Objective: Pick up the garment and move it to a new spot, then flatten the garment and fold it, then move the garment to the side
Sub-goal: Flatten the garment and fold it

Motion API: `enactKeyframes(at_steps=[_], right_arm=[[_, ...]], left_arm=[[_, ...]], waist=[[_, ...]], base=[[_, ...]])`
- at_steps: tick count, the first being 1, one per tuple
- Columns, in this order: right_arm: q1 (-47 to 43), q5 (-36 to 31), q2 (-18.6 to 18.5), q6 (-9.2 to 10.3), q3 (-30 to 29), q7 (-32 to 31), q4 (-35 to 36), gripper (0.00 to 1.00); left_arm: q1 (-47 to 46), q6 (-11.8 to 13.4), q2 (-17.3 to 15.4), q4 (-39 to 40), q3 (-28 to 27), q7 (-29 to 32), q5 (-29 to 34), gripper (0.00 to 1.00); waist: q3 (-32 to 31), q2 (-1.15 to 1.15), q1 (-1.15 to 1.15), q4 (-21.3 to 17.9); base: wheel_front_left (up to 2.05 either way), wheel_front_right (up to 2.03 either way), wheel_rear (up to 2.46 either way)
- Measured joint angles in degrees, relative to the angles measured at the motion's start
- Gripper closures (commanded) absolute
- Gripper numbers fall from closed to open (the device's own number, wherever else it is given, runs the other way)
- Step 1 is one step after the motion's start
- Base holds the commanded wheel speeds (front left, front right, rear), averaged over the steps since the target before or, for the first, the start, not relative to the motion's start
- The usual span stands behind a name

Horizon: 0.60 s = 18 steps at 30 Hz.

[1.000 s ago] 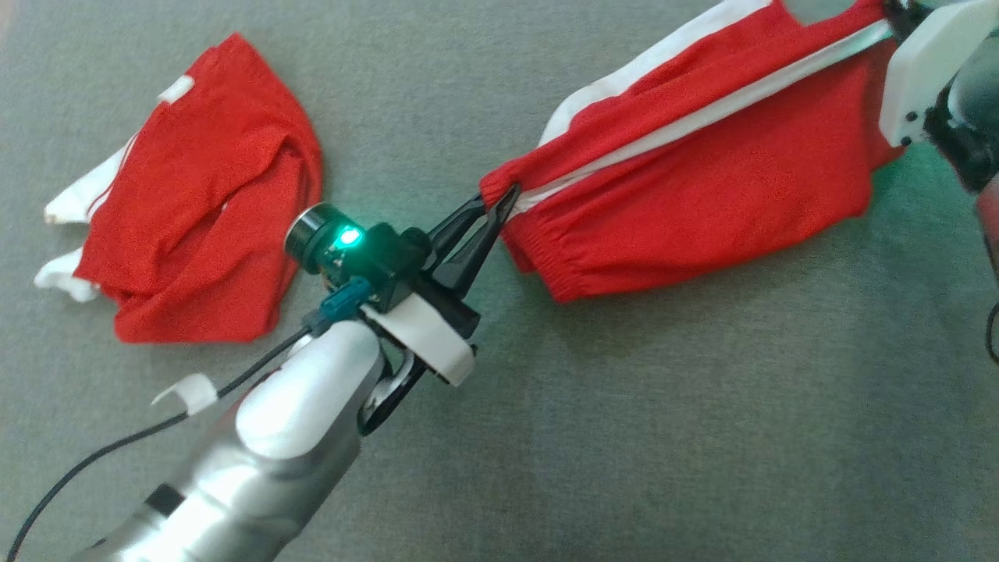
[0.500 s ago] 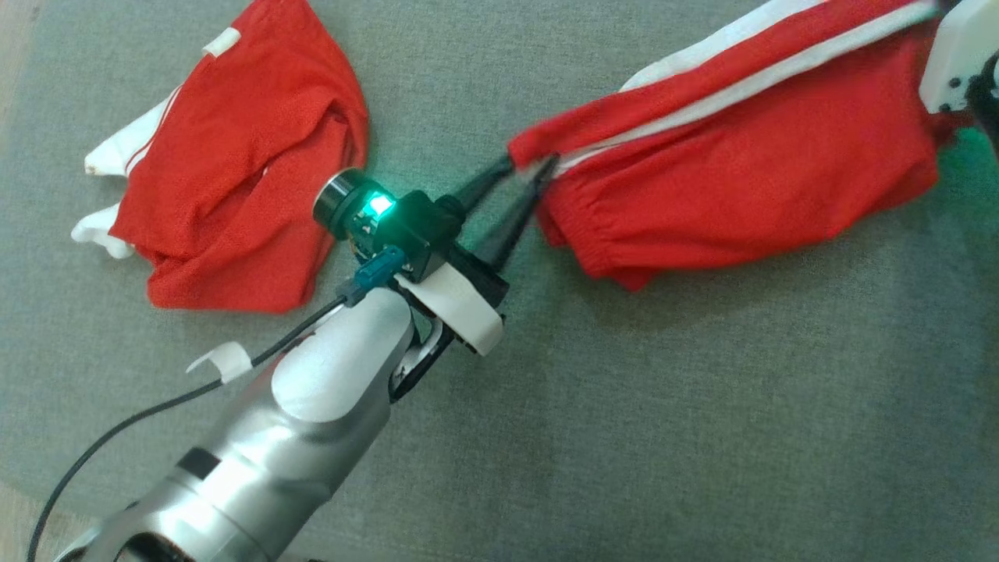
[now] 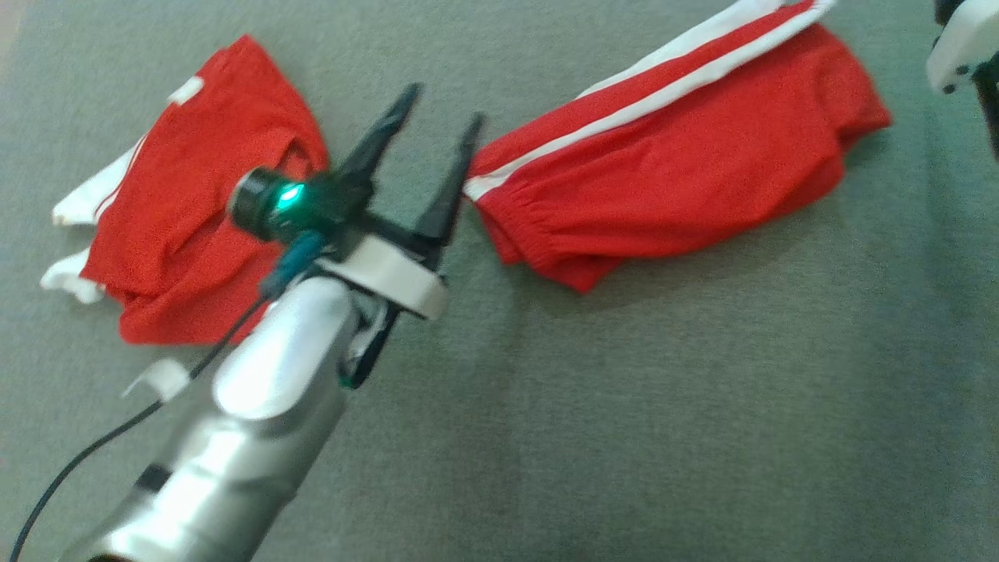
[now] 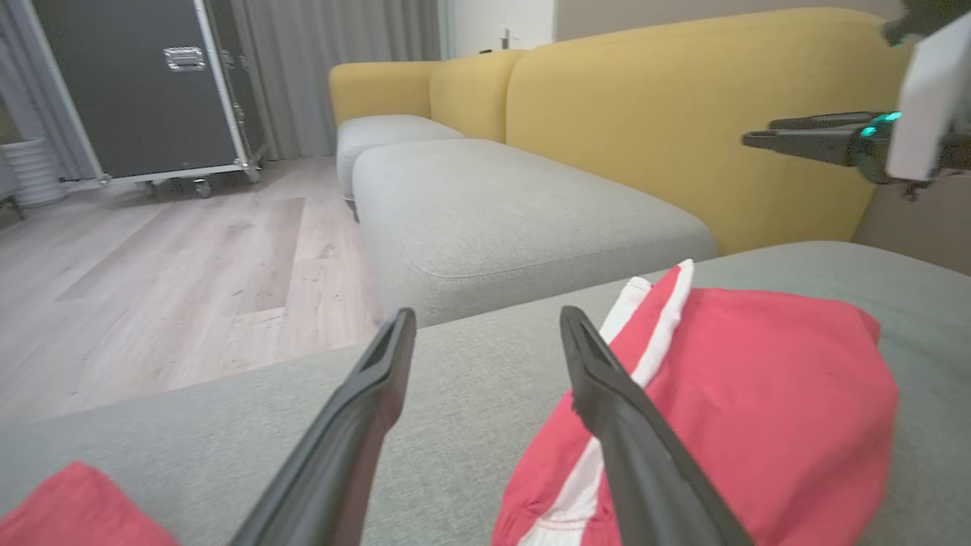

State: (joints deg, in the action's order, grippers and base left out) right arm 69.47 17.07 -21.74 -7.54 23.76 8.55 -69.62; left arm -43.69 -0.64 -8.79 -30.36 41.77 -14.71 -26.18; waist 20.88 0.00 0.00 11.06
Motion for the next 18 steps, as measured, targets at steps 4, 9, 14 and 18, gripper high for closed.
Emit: enactKeyframes(at_steps=[4, 9, 14, 18], right_arm=[[-2.6, -0.2, 1.5, 0.0, 0.1, 4.1, 0.4, 0.0], [-8.7, 2.1, 4.9, 0.0, -0.3, 5.6, 3.8, 0.0], [-17.5, 3.3, 8.0, 0.0, -1.4, 5.8, 12.9, 0.0], [-25.0, 3.4, 9.4, 0.0, -5.0, 5.8, 18.9, 0.0]], left_arm=[[4.4, 1.7, -1.9, 1.7, -4.7, 0.0, -0.5, 0.0], [10.0, 3.4, -3.4, 5.3, -9.8, 0.0, -0.5, 0.0], [17.6, 4.2, -4.1, 10.3, -14.9, 0.0, 1.0, 0.0], [22.8, 3.8, -3.8, 14.4, -17.7, 0.0, 3.4, 0.0]], waist=[[-2.6, 0.0, 0.0, -2.4], [-6.1, 0.0, -0.01, -5.7], [-10.1, 0.0, -0.01, -9.6], [-12.7, 0.0, -0.01, -11.6]], base=[[0.0, 0.0, 0.0], [0.0, 0.0, 0.0], [0.0, 0.0, 0.0], [0.0, 0.0, 0.0]])
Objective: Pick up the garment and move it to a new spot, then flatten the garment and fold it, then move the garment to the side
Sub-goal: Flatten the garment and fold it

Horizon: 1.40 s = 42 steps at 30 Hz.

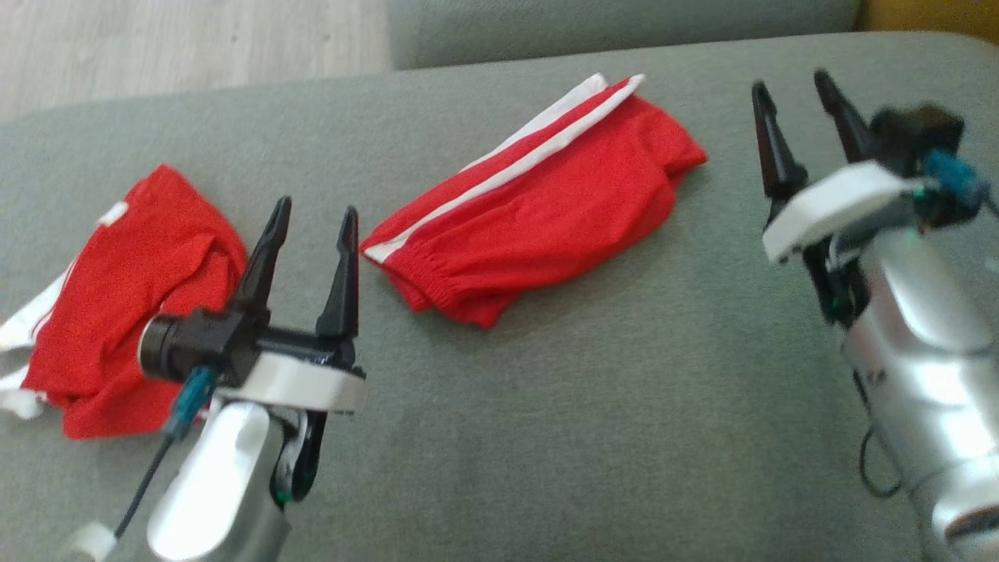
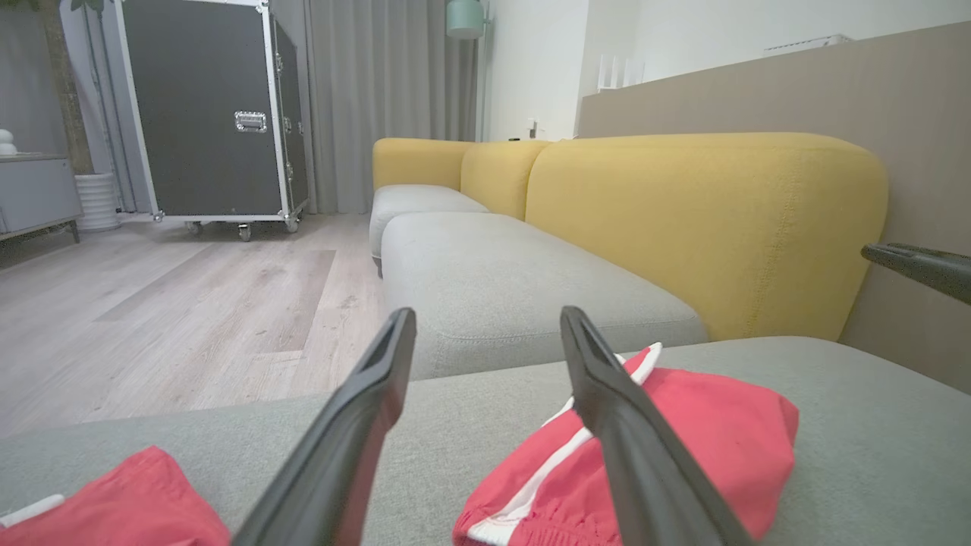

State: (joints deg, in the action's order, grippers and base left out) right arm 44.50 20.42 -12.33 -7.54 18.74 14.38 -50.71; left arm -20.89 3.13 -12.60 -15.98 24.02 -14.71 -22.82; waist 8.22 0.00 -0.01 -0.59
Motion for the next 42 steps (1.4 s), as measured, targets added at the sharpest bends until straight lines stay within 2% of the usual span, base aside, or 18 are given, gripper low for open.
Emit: enactKeyframes(at_steps=[5, 11, 15, 19, 29, 34, 36, 42], right_arm=[[-9.4, -4.2, 2.2, 0.0, -5.8, 0.0, 7.7, 0.0], [-21.2, -11.5, 7.4, 0.0, -12.3, 0.0, 14.4, 0.0], [-26.6, -13.9, 8.5, 0.0, -14.2, 0.0, 19.0, 0.0], [-28.8, -13.2, 8.7, 0.0, -14.1, 0.0, 21.9, 0.0], [-28.8, -13.0, 8.9, 0.0, -14.0, 0.0, 24.6, 0.0], [-25.8, -14.7, 9.0, 0.0, -16.5, -1.7, 24.4, 0.0], [-22.5, -15.2, 8.9, 0.0, -18.6, -3.6, 22.9, 0.0], [-9.9, -15.6, 8.9, 0.0, -26.9, -10.6, 11.3, 0.0]], left_arm=[[5.3, -0.4, 0.9, 2.6, -3.2, 0.0, 2.6, 0.0], [12.5, -0.6, 3.7, 4.1, -7.9, 0.0, 4.0, 0.0], [15.8, -1.2, 6.3, 4.7, -9.8, 0.0, 4.8, 0.0], [16.7, -2.4, 7.1, 4.8, -11.4, 0.0, 6.3, 0.0], [15.8, -5.2, 8.4, 4.7, -13.1, 0.0, 8.8, 0.0], [12.7, -6.3, 9.2, 4.2, -13.0, 0.0, 9.4, 0.0], [11.5, -6.7, 9.4, 3.9, -12.8, 0.0, 9.8, 0.0], [8.4, -7.8, 9.7, 2.8, -11.0, 0.0, 9.8, 0.0]], waist=[[-2.4, 0.0, 0.0, -1.8], [-4.3, 0.0, 0.0, -3.7], [-4.4, 0.0, 0.01, -4.1], [-3.9, 0.0, 0.01, -3.9], [-1.4, 0.0, 0.02, -2.9], [1.3, 0.0, 0.02, -1.3], [2.4, 0.0, 0.02, -0.3], [5.9, 0.0, 0.03, 4.5]], base=[[0.0, 0.0, 0.0], [0.0, 0.0, 0.0], [0.0, 0.0, 0.0], [0.0, 0.0, 0.0], [0.0, 0.0, 0.0], [0.0, 0.0, 0.0], [0.0, 0.0, 0.0], [0.0, 0.0, 0.0]])
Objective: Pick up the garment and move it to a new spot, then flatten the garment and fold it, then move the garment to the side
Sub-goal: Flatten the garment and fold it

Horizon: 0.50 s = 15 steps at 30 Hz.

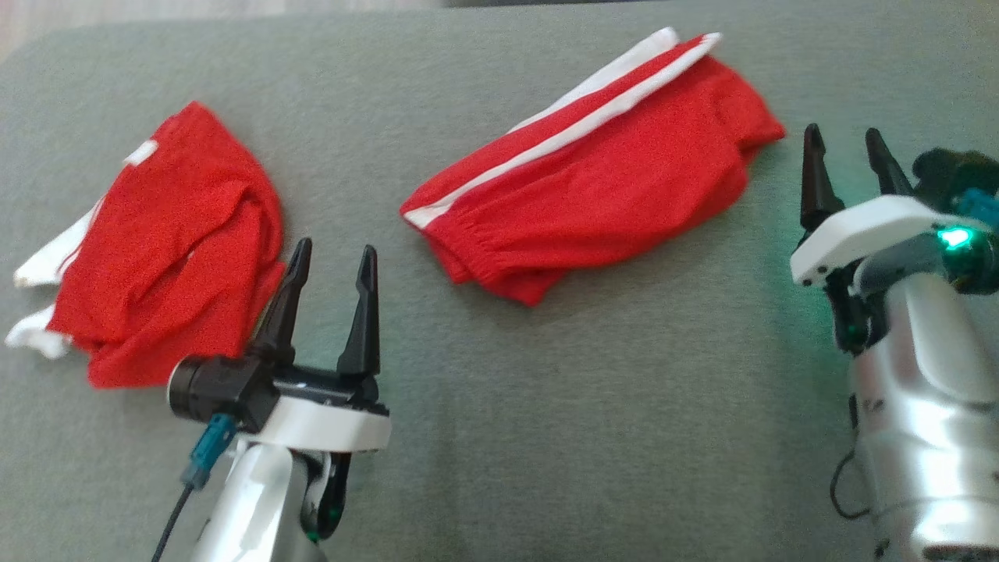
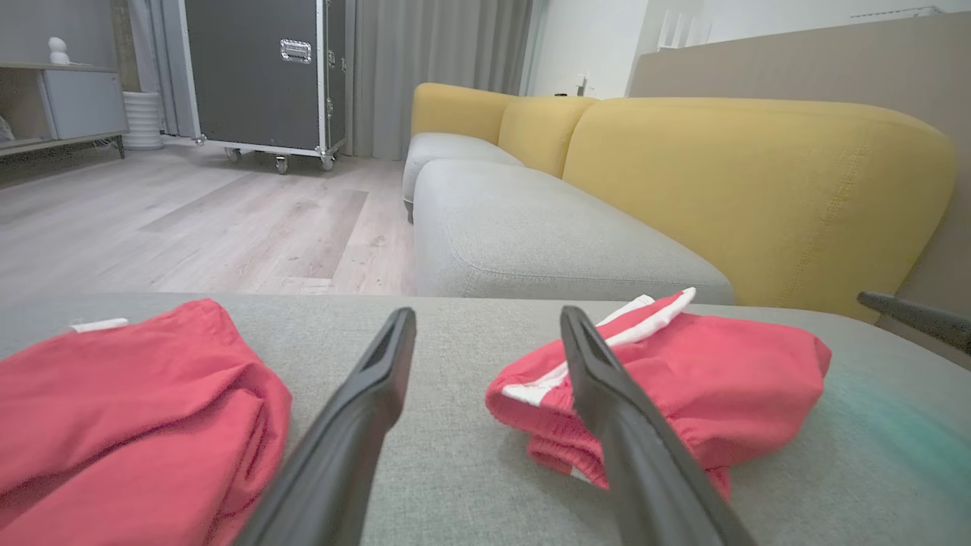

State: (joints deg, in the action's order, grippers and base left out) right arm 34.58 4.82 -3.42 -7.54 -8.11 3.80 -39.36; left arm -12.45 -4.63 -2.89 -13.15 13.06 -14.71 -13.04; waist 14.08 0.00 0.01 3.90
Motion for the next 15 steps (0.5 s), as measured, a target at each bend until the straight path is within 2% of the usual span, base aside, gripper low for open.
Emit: enactKeyframes(at_steps=[9, 15], right_arm=[[10.3, -2.2, -0.6, 0.0, -12.6, -4.6, -16.4, 0.0], [14.5, -4.8, -2.8, 0.0, -16.0, -5.5, -23.2, 0.0]], left_arm=[[-2.7, 0.6, 0.2, 0.5, 3.7, 0.0, -2.4, 0.0], [-3.0, 1.4, 0.3, 0.8, 5.4, 0.0, -3.7, 0.0]], waist=[[3.2, 0.0, 0.0, 6.5], [4.6, 0.0, -0.01, 9.4]], base=[[0.0, 0.0, 0.0], [0.0, 0.0, 0.0]])
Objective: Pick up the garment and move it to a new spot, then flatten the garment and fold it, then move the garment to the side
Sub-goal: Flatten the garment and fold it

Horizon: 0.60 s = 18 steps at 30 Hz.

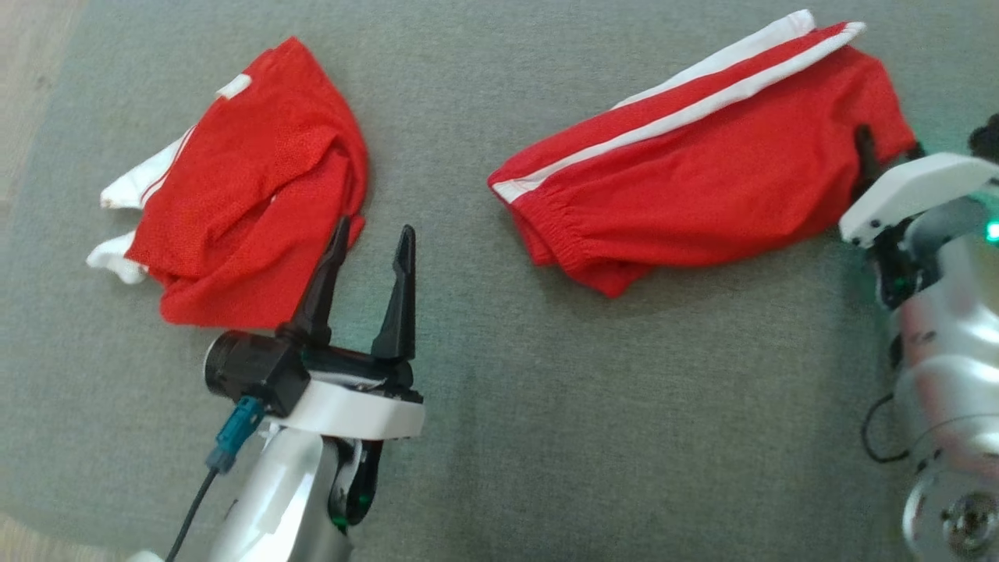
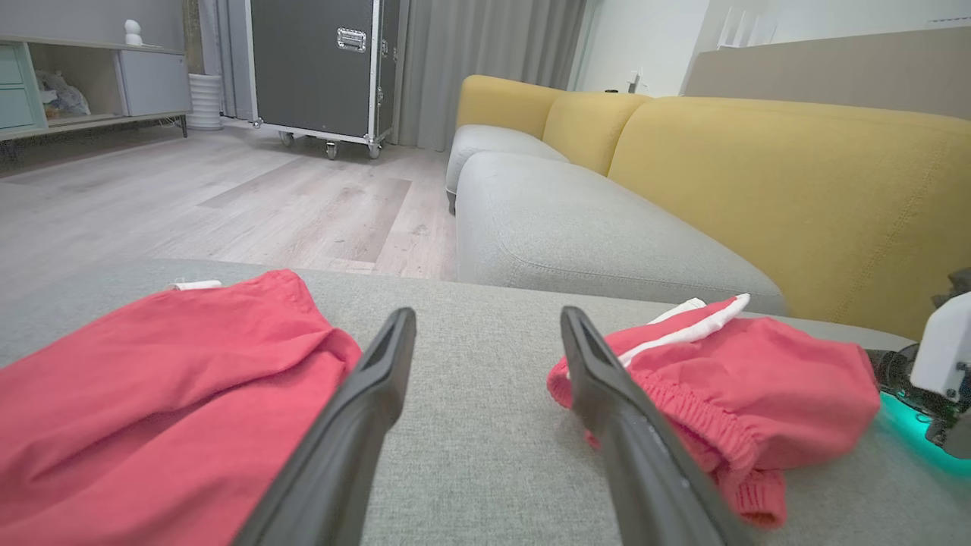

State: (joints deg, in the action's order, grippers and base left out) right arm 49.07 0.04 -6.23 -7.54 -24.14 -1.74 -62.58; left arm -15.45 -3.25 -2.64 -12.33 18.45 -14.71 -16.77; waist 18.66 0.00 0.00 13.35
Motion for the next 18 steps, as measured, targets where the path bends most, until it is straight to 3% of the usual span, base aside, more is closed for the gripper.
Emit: enactKeyframes(at_steps=[5, 6, 7, 18], right_arm=[[2.5, -3.9, -2.1, 0.0, -0.9, -0.4, -3.2, 0.01], [2.7, -4.3, -2.2, 0.0, -1.0, -0.4, -3.6, 0.85], [3.1, -4.7, -2.3, 0.0, -1.0, -0.3, -4.0, 1.0], [4.5, -5.3, -3.8, 0.0, 4.9, 3.8, -7.1, 1.0]], left_arm=[[-0.6, 1.3, 0.1, 0.5, -0.1, 0.0, -1.0, 0.0], [-0.6, 1.3, 0.1, 0.6, -0.2, 0.0, -1.0, 0.0], [-0.6, 1.3, 0.1, 0.7, -0.2, 0.0, -1.0, 0.0], [-0.5, 1.3, 0.1, 0.8, -2.0, 0.0, -0.9, 0.0]], waist=[[0.7, 0.0, 0.0, 1.4], [0.8, 0.0, 0.0, 1.5], [0.9, 0.0, 0.0, 1.5], [-0.8, 0.0, 0.0, -2.2]], base=[[0.0, 0.0, 0.0], [0.0, 0.0, 0.0], [0.0, 0.0, 0.0], [0.0, 0.0, 0.0]])
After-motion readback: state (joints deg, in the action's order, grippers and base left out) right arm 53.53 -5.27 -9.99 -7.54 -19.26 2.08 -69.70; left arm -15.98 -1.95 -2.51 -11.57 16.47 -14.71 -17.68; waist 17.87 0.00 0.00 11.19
